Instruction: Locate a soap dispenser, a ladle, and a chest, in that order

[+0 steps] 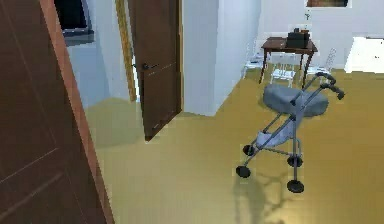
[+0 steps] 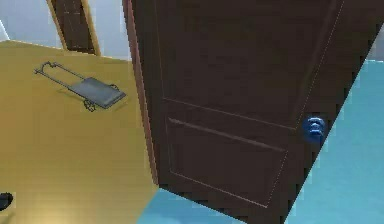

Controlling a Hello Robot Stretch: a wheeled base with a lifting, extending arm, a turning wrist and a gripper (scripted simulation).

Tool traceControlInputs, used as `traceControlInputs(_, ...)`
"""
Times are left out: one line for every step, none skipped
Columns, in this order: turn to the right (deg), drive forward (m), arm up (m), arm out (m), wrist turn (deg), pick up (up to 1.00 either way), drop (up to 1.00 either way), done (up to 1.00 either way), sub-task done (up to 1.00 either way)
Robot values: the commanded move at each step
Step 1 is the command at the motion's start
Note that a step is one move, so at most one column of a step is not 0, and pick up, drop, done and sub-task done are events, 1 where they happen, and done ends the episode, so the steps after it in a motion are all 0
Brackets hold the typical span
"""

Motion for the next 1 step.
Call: traceControlInputs(0.0, 0.95, 0.0, 0.0, 0.0, 0.0, 0.0, 0.0, 0.0)
